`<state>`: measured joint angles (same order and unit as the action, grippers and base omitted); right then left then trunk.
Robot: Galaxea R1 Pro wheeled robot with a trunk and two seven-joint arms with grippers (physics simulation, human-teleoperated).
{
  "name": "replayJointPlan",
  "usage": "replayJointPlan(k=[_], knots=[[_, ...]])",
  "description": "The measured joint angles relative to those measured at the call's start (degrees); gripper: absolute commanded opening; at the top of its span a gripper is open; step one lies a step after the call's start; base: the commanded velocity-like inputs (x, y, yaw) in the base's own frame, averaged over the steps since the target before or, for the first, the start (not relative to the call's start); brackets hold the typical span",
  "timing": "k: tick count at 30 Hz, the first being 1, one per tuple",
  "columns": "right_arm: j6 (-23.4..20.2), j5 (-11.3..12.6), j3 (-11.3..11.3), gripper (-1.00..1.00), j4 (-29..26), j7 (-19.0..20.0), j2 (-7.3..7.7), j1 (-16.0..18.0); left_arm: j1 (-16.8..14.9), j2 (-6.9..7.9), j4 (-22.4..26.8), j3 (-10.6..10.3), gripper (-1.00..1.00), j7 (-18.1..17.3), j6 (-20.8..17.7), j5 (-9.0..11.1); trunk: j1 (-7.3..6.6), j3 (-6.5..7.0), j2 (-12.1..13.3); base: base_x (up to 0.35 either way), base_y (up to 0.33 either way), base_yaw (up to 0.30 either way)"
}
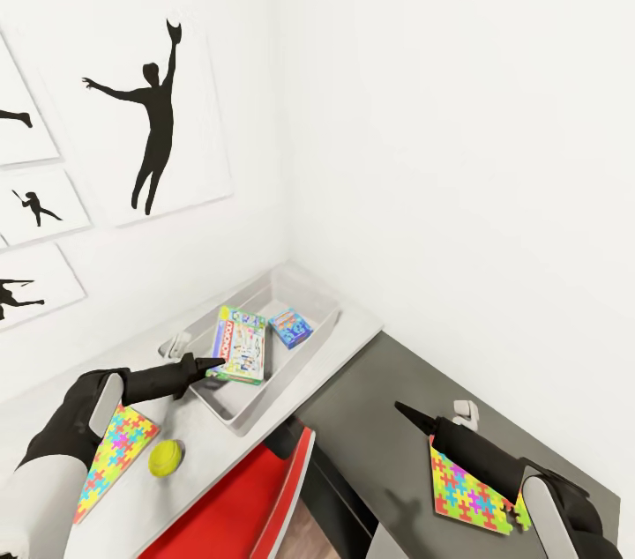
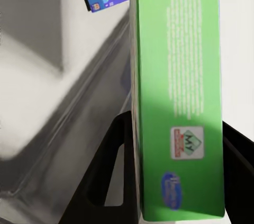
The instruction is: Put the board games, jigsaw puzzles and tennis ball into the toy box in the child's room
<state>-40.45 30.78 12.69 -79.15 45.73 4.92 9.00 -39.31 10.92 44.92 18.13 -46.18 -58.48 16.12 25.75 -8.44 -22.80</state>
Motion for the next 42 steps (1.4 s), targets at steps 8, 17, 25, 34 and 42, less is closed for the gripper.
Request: replayJointPlan(k=[8, 17, 25, 34, 42], knots=[[0.00, 0.03, 0.00, 1.00, -0.02, 0.00, 0.00, 0.00, 0.00, 0.22, 0.00, 1.44, -1.00, 0.06, 0.22, -0.01, 0.00, 0.00, 0.00, 0.000, 0.000, 0.000], [-0.01, 0.03, 0.00, 1.00, -0.03, 0.00, 0.00, 0.00, 0.00, 0.20, 0.00, 1.95, 1.00, 0.05, 0.29, -0.01, 0.00, 0.00, 0.00, 0.000, 0.000, 0.000], [-0.03, 0.04, 0.03, 1.00, -0.03, 0.00, 0.00, 0.00, -0.02, 0.31, 0.03, 2.00, 1.00, -0.13, -0.26, 1.30, 0.00, 0.01, -0.01, 0.000, 0.000, 0.000], [-0.05, 0.03, 0.14, 1.00, -0.03, 0.00, 0.00, 0.00, 0.00, 1.25, 0.14, 4.46, 1.00, -1.09, -0.03, 0.32, 0.00, 0.00, 0.00, 0.000, 0.000, 0.000], [-0.05, 0.04, 1.26, 1.00, -0.02, 0.20, 0.00, 0.00, 0.12, 7.65, 0.18, 7.39, 1.00, -14.03, -0.42, 0.36, 0.00, 0.00, -0.01, 0.000, 0.000, 0.000]])
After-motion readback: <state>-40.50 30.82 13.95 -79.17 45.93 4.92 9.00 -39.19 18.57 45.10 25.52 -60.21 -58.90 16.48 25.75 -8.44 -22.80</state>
